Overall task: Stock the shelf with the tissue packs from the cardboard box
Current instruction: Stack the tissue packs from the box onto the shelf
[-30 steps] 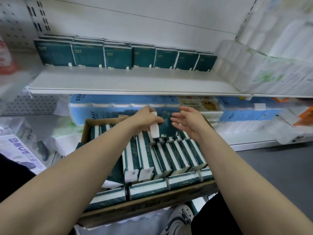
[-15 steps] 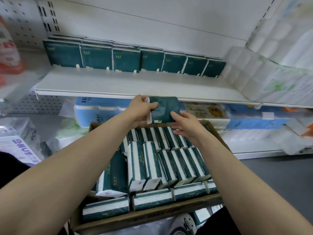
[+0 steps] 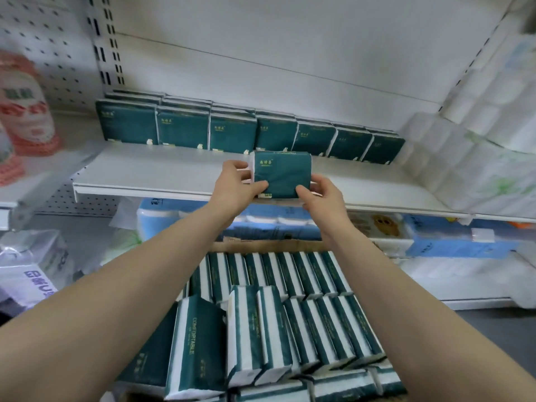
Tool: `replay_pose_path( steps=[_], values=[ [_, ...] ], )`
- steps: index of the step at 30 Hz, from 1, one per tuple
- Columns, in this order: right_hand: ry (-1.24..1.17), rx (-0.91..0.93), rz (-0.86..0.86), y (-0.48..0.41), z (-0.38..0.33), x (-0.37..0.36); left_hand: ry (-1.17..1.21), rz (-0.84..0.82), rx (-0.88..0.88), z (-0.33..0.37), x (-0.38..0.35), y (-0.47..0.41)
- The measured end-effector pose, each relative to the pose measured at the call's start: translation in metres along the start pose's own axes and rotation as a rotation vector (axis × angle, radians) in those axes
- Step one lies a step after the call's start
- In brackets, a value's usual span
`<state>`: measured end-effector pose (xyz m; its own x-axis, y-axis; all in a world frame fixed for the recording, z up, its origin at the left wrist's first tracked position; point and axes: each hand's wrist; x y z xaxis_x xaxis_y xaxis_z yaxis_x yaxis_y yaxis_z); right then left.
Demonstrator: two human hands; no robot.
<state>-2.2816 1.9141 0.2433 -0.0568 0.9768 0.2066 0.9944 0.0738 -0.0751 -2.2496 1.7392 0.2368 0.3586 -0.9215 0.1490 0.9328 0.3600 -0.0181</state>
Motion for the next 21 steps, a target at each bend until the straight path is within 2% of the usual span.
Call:
replay_pose_path(
  steps=[6, 13, 21],
  values=[
    [0.151, 0.068, 0.012, -0.05, -0.004, -0.015, -0.134, 0.057, -0.086, 0.007, -0.001, -0.041],
    [0.211, 0.166, 0.019, -0.102, 0.003, -0.026, -0.314, 0.156, -0.196, 0.002, -0.012, -0.09],
    [0.222, 0.178, 0.1, -0.145, 0.015, -0.033, -0.399, 0.162, -0.307, -0.01, -0.025, -0.119]
  ],
)
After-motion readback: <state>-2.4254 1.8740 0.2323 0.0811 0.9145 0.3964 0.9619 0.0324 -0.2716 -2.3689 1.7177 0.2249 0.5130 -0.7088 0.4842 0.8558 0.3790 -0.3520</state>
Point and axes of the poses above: each hand's wrist, its own y-axis away from the middle knuckle, its own x-axis out of the back of the hand, z = x × y, and after that the axes turned 4 degrees about -y, right-handed
